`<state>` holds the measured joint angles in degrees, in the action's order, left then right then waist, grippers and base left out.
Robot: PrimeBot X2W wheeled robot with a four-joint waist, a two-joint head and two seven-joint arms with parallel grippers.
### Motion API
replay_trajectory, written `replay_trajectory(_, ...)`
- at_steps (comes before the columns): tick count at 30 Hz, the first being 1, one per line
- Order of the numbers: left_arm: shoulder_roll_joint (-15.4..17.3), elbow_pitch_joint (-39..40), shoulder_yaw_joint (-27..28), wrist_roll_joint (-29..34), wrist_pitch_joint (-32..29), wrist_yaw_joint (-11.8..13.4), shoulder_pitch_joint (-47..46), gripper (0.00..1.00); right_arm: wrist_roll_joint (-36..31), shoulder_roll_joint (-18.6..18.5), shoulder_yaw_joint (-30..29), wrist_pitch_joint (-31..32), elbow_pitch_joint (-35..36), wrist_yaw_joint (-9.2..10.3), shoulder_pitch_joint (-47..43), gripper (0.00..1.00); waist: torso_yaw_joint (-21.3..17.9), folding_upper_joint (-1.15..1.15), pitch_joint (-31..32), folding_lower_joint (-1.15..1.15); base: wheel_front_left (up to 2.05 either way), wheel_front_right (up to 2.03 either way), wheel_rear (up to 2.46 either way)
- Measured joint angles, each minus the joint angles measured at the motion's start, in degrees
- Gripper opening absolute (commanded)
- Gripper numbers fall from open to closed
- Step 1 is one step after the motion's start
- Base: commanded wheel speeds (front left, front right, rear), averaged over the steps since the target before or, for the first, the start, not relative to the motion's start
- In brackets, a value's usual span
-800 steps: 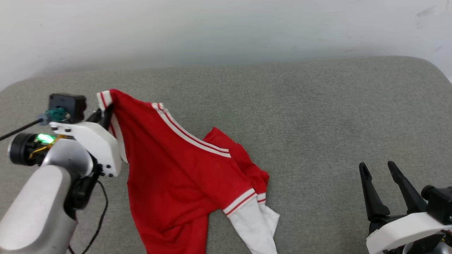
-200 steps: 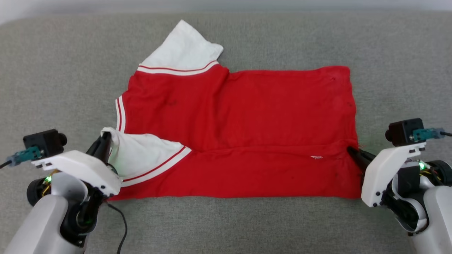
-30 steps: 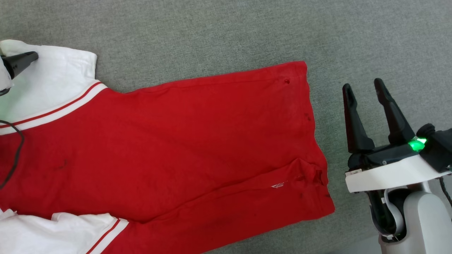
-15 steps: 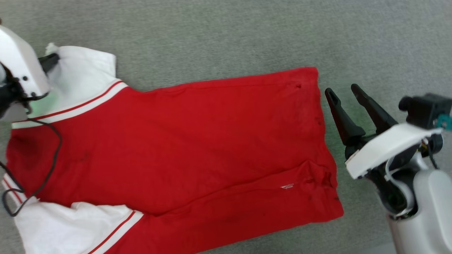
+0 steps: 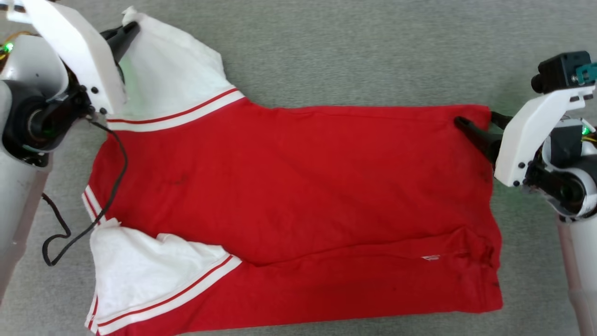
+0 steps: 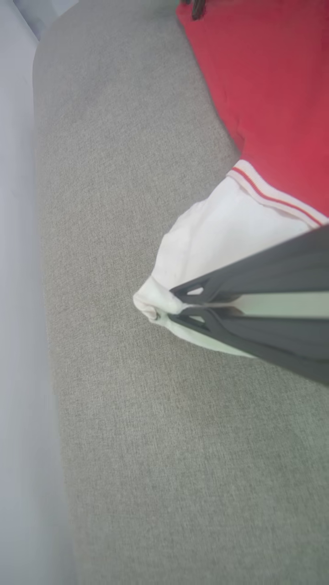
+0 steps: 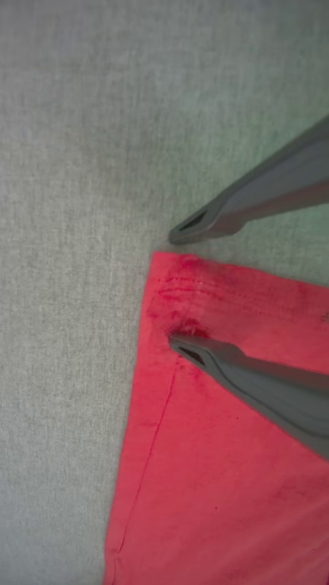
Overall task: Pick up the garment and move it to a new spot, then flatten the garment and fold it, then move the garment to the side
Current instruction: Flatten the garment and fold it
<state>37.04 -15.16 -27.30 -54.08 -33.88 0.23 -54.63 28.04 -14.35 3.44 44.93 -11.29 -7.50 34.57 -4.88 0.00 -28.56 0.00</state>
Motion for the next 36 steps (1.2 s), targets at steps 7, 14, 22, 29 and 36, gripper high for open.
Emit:
replay_trajectory(7,-0.24,3.27,-0.49,0.66,1.78,-0.05,0.81,0.00,-1.44,0.48,-0.64,7.67,-4.15,0.00,3.22,0.80,2.49,0.00,-1.01,-0.01,0.00,0.00,0.00)
replay_trajectory(14,-0.38,4.22,0.10,-0.10,4.97,-0.08,4.53,0.00,-1.56,0.23,-1.20,8.14,-4.75,0.00,3.55,0.00,3.54,0.00,1.17,0.00,0.00,0.00,0.00)
replay_trajectory(22,0.46,6.37,2.33,-1.76,10.20,1.05,13.42,0.00,-1.80,-0.29,-2.78,4.20,1.97,0.00,-1.96,0.00,4.22,0.00,7.05,-0.01,0.00,0.00,0.00)
replay_trajectory(29,2.07,11.11,4.65,-3.80,16.22,5.23,30.31,0.00,-1.41,1.09,-4.31,2.12,6.81,0.00,-13.08,0.00,4.52,0.00,14.09,-0.01,0.00,0.00,0.00)
replay_trajectory(36,-0.93,12.41,5.04,-8.76,20.13,8.50,47.79,0.00,-0.45,3.27,-6.13,-0.57,7.53,0.00,-24.40,0.00,5.26,0.00,19.25,-0.02,0.00,0.00,0.00)
